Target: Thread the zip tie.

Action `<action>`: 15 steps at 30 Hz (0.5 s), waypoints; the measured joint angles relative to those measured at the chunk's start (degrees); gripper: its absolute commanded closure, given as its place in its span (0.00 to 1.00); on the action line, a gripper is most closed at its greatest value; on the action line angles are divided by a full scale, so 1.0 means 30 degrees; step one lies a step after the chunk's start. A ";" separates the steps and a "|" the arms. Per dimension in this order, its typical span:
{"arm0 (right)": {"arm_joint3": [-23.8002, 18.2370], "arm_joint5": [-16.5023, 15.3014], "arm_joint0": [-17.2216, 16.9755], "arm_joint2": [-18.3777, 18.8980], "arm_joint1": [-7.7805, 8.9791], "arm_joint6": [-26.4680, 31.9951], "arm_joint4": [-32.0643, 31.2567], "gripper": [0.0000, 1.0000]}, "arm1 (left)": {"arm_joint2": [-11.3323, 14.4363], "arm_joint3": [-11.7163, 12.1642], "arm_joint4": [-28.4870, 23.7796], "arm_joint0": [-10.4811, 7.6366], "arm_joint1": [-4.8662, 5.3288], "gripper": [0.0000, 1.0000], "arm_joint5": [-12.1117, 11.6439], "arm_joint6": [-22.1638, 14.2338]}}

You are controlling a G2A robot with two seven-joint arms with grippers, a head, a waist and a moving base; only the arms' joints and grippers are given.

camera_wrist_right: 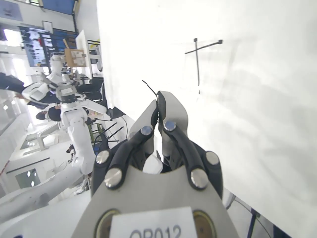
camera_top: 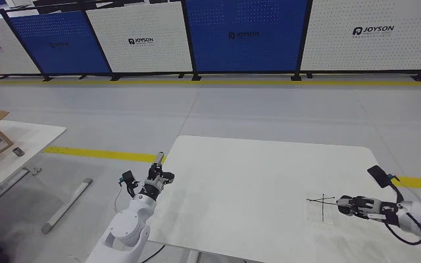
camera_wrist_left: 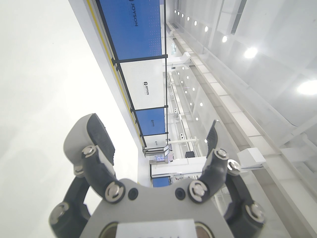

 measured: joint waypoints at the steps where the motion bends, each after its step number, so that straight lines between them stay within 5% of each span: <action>1: -0.0269 -0.0267 -0.0223 0.0087 0.0018 0.0005 0.0169 1.00 | 0.0000 0.0000 0.0000 0.0000 0.0000 0.00 0.0000 0.0000; 15: -0.0878 -0.0196 -0.0425 -0.0344 0.0052 0.0439 -0.0108 1.00 | 0.0000 0.0000 0.0000 0.0000 0.0000 0.00 0.0000 0.0000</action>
